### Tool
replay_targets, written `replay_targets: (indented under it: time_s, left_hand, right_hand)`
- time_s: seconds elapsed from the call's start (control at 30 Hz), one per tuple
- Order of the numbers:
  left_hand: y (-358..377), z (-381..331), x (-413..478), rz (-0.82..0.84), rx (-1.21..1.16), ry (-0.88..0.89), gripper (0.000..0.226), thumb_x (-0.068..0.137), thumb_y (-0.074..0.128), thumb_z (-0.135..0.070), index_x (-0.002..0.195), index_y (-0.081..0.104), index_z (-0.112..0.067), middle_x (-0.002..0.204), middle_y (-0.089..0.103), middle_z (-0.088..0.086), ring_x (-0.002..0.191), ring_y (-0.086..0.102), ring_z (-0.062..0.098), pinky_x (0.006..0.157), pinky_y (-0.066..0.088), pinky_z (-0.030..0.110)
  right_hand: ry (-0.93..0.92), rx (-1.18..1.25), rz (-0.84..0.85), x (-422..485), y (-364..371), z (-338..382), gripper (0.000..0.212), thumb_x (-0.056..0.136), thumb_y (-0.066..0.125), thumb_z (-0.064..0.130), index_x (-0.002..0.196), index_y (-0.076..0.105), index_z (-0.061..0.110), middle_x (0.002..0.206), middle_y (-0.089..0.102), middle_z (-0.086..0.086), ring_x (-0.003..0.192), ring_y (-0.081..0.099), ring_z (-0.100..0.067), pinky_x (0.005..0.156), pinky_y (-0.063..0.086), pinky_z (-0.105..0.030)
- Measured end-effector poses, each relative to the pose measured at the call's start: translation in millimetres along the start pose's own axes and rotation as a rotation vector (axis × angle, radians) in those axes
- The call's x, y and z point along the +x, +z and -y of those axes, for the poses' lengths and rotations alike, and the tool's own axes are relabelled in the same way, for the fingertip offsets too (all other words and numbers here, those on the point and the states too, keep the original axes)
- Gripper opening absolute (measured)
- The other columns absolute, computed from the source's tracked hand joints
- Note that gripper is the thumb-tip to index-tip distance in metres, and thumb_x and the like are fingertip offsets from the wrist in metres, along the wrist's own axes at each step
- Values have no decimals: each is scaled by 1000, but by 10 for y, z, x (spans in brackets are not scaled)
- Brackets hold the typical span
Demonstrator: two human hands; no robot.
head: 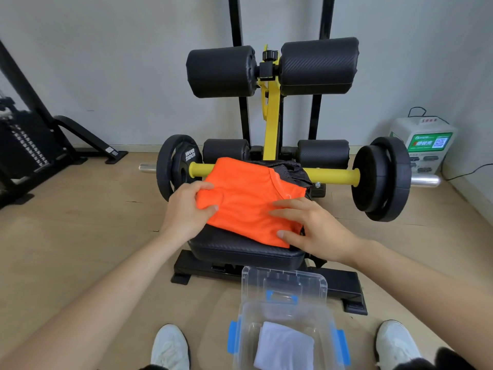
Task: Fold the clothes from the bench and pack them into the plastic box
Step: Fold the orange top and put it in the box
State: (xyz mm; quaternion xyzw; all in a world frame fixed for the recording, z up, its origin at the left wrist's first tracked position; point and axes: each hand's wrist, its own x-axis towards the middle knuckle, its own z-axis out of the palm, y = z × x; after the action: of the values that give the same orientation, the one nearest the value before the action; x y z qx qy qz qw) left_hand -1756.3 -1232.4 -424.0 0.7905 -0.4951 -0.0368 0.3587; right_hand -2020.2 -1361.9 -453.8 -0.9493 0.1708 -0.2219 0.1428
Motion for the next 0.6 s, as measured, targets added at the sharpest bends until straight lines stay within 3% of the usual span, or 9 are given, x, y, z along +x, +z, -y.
replay_targets:
  time_s: [0.2, 0.27, 0.37, 0.43, 0.5, 0.6]
  left_hand:
    - [-49, -81, 6, -87, -93, 141, 53, 81, 79, -12, 129, 65, -29, 117, 63, -7, 103, 58, 10, 84, 41, 14]
    - [-43, -179, -16, -107, -112, 239, 54, 81, 78, -8, 130, 66, -28, 123, 63, -10, 112, 58, 5, 93, 39, 8]
    - [-1, -356, -95, -88, -132, 382, 55, 82, 74, 0, 131, 66, -25, 129, 62, -9, 122, 55, 4, 106, 36, 14]
    - [65, -472, -154, -66, -129, 467, 56, 82, 72, 3, 131, 67, -24, 129, 62, -10, 123, 55, 7, 108, 38, 20]
    - [160, -565, -211, -24, -118, 549, 57, 81, 71, 4, 131, 66, -23, 128, 64, -10, 120, 56, 11, 107, 40, 26]
    - [343, -645, -294, 59, -101, 633, 56, 82, 71, 3, 132, 66, -22, 125, 66, -9, 116, 57, 9, 103, 42, 25]
  right_hand:
    - [40, -181, -30, -24, -21, -77, 52, 87, 47, 61, 128, 62, 33, 142, 51, 10, 132, 38, -13, 96, 36, -41]
    - [70, -186, -55, -24, -57, -103, 56, 85, 48, 64, 129, 62, 33, 143, 50, 9, 132, 39, -16, 96, 36, -41]
    - [120, -180, -46, -41, -74, -138, 64, 82, 51, 66, 134, 58, 31, 142, 50, 7, 131, 41, -16, 97, 37, -39]
    - [167, -65, -16, -57, -81, -157, 73, 82, 63, 60, 144, 47, 26, 142, 51, 7, 130, 44, -15, 103, 38, -39]
    - [216, 124, 1, -65, -103, -156, 84, 81, 75, 45, 151, 34, 23, 143, 51, 8, 130, 46, -9, 108, 36, -28]
    - [266, 315, -62, -86, -127, -162, 91, 80, 81, 29, 153, 27, 26, 134, 56, 13, 125, 49, 0, 106, 36, -18]
